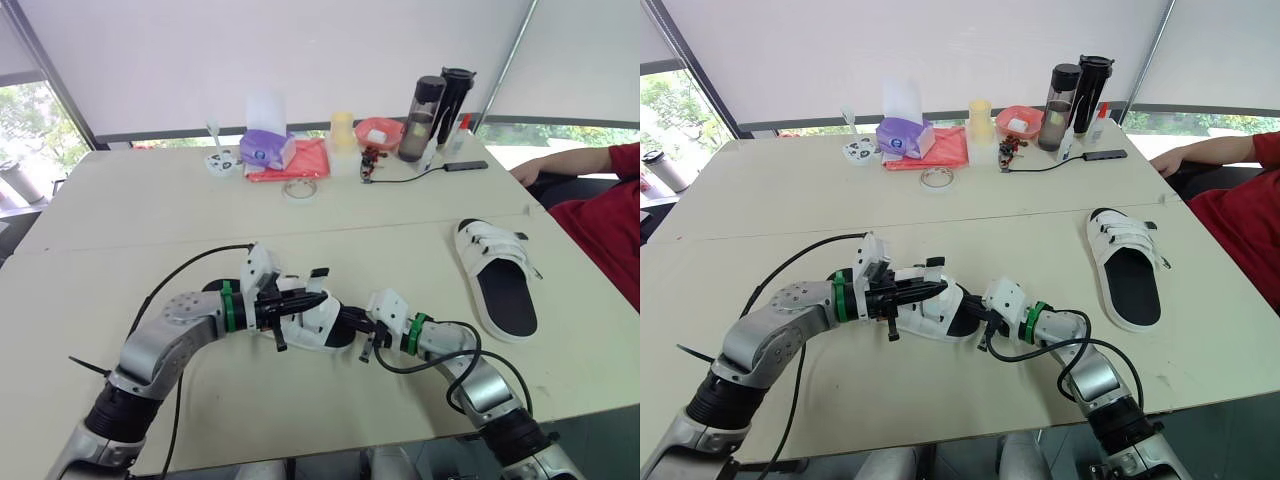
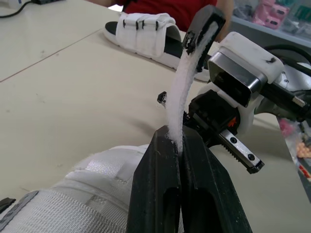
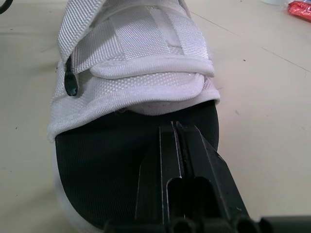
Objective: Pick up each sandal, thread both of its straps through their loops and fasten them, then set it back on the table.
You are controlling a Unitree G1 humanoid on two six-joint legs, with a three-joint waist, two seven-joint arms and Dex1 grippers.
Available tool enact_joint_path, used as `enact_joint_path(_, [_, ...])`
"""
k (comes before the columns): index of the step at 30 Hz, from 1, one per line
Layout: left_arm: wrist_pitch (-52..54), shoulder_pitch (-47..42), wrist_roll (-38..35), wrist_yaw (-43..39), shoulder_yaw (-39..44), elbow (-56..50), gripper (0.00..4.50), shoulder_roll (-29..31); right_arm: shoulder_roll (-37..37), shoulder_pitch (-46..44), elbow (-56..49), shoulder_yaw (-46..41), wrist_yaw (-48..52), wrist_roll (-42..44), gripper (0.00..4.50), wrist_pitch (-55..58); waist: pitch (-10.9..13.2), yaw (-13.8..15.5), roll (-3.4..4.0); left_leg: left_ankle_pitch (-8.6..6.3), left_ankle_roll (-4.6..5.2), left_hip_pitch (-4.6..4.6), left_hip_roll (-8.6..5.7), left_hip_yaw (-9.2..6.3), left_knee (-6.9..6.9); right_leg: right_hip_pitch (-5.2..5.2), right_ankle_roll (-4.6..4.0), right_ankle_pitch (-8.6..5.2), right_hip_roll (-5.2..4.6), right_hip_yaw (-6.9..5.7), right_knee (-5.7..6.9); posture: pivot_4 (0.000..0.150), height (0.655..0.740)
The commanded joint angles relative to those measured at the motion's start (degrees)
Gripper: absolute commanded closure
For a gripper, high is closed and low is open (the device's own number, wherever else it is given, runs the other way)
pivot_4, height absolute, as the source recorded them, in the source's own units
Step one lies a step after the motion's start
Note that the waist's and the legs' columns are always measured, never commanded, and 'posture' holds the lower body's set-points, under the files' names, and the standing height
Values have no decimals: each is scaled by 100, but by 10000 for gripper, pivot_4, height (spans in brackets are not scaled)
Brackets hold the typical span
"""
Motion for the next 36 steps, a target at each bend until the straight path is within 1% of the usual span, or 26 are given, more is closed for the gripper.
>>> enact_joint_path(1, [221,-273,-221,85,367,-47,31293,-102,-93,290,760,156,-103,-391,45000,430,-1,3,-5,0,0,0,0,-1,0,-1,0,0,1,0,0,1500,7400])
enact_joint_path(2, [272,-293,-237,69,390,-40,25719,-126,-93,290,765,157,-105,-393,45000,424,-2,-1,-4,0,0,0,0,-1,0,0,0,0,1,0,0,1500,7400])
enact_joint_path(3, [370,-345,-243,139,418,3,21506,-170,-95,296,770,155,-107,-394,45000,419,-2,-2,-3,0,0,1,0,0,0,0,0,0,0,0,-1,1500,7400])
enact_joint_path(4, [442,-381,-240,190,440,29,15725,-202,-97,299,772,154,-108,-395,45000,417,-3,-4,-4,0,0,2,-1,2,0,1,0,0,0,0,-1,1500,7400])
enact_joint_path(7, [423,-460,-43,194,394,93,388,-240,-109,309,766,142,-110,-390,45000,422,-2,-5,-6,0,0,3,-1,3,0,0,0,0,1,0,-2,1500,7400])
enact_joint_path(10, [498,-457,-20,153,384,64,388,-237,-103,301,777,139,-117,-392,45000,426,-2,-1,-6,0,0,3,-1,3,0,1,0,0,1,0,-2,1500,7400])
enact_joint_path(15, [819,-466,-229,164,528,12,388,-293,-103,309,770,136,-121,-392,45000,430,-2,-3,-6,0,-1,1,-1,3,0,0,0,0,-1,0,-4,1500,7400])
enact_joint_path(19, [1403,-792,-617,280,770,240,388,-405,-94,305,792,151,-117,-404,45000,417,3,3,-16,0,-1,1,-1,1,0,0,0,0,-1,-1,-4,1500,7400])
enact_joint_path(24, [1989,-1215,-925,-87,797,658,388,-340,-83,280,820,188,-94,-417,45000,398,2,-12,-16,0,-1,4,-4,4,1,0,0,0,-1,-2,-5,1500,7400])
enact_joint_path(25, [2041,-1321,-909,-184,756,798,388,-315,-72,260,831,200,-96,-424,45000,398,2,-14,-16,0,0,4,-4,4,1,0,0,0,0,-3,-5,1500,7400])
enact_joint_path(30, [1765,-1639,-341,-571,403,1494,388,-213,-37,230,847,198,-137,-428,45000,404,2,-26,-18,0,0,3,-5,5,2,-1,0,0,3,-3,-5,1500,7400])
enact_joint_path(36, [1667,-1700,-53,-1065,132,1670,388,-134,-15,313,788,213,-194,-430,45000,412,2,-87,-18,0,0,0,-4,1,1,-1,0,0,1,-3,-5,1500,7400])
